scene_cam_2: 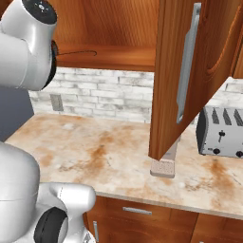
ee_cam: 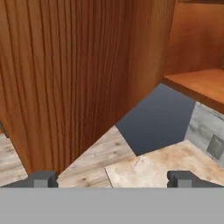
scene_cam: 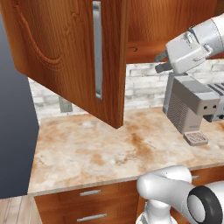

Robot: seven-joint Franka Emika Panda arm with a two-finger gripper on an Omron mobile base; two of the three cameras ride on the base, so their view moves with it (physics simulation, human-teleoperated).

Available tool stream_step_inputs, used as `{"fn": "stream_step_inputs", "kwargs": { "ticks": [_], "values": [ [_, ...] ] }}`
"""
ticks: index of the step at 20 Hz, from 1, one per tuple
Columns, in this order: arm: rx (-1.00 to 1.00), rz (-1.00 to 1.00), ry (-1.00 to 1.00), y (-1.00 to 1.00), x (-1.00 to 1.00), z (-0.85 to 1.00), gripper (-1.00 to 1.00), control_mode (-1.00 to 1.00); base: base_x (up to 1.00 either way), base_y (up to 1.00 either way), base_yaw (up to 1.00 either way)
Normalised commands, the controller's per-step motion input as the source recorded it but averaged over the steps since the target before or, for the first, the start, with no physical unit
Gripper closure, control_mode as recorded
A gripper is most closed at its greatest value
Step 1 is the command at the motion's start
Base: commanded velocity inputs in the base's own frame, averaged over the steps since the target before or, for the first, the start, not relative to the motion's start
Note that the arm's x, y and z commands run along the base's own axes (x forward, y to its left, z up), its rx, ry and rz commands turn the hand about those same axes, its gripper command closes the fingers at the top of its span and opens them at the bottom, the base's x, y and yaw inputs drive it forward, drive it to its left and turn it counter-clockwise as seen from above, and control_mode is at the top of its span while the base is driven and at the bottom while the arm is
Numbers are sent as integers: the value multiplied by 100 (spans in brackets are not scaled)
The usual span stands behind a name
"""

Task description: Open the cabinet and move the ladle to the pot. Then close the cabinet.

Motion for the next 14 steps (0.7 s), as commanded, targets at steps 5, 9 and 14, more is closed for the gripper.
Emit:
{"fn": "stream_step_inputs", "kwargs": {
  "ticks": [5,9,14],
  "values": [
    [0,-39,-10,0,28,-31,-100,-100,0,0,0],
    [1,-30,-1,3,66,-16,-100,-100,0,0,0],
    [7,-18,0,8,71,1,-100,-100,0,0,0]
  ]
}}
